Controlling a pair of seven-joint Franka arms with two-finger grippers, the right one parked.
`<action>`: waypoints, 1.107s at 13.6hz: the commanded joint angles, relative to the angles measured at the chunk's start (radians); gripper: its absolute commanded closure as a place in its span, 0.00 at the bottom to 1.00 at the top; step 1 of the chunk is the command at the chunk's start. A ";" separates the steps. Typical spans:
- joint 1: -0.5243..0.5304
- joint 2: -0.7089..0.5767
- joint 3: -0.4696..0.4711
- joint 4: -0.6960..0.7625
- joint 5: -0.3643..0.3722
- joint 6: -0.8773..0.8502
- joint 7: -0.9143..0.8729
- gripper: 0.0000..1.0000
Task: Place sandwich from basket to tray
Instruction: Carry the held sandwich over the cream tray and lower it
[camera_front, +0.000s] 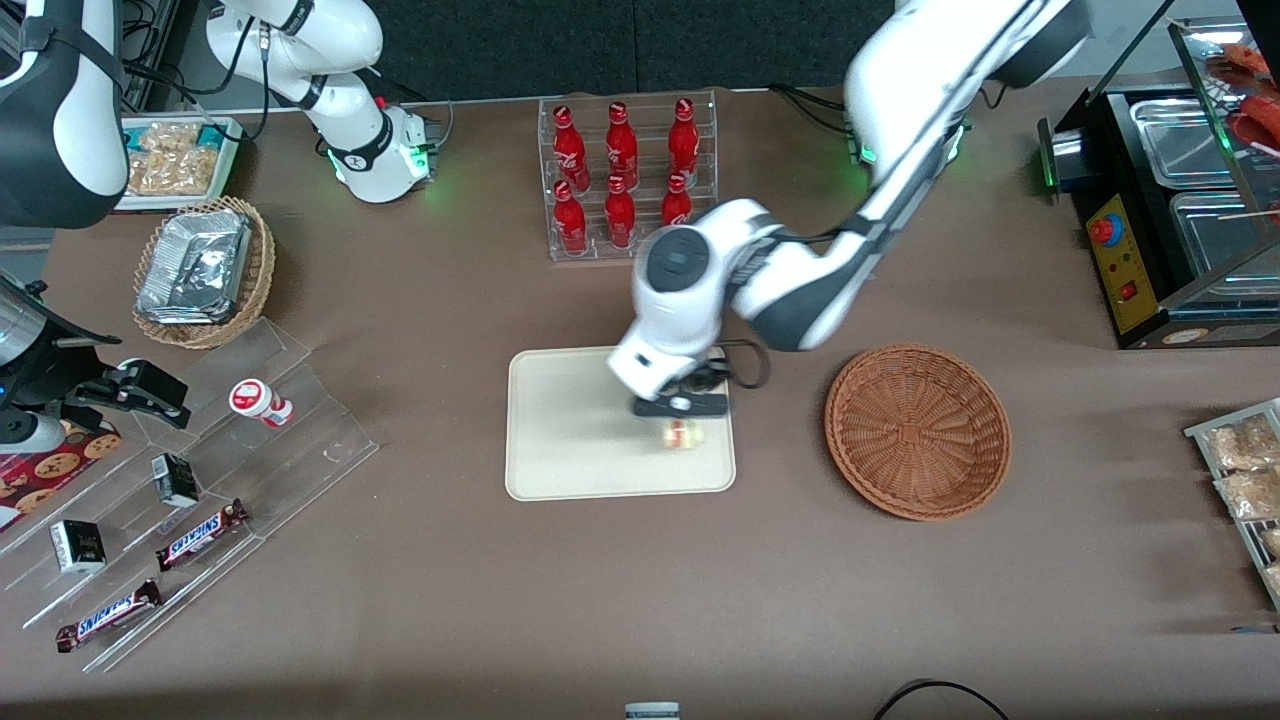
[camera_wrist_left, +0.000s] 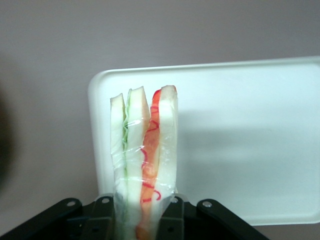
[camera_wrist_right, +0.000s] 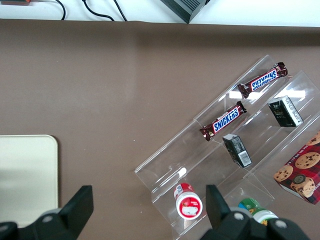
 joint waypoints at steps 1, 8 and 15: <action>-0.028 0.114 0.005 0.096 0.031 0.090 0.069 0.59; -0.038 0.230 0.005 0.117 0.028 0.199 -0.013 0.53; -0.036 0.243 0.005 0.110 0.024 0.200 -0.026 0.00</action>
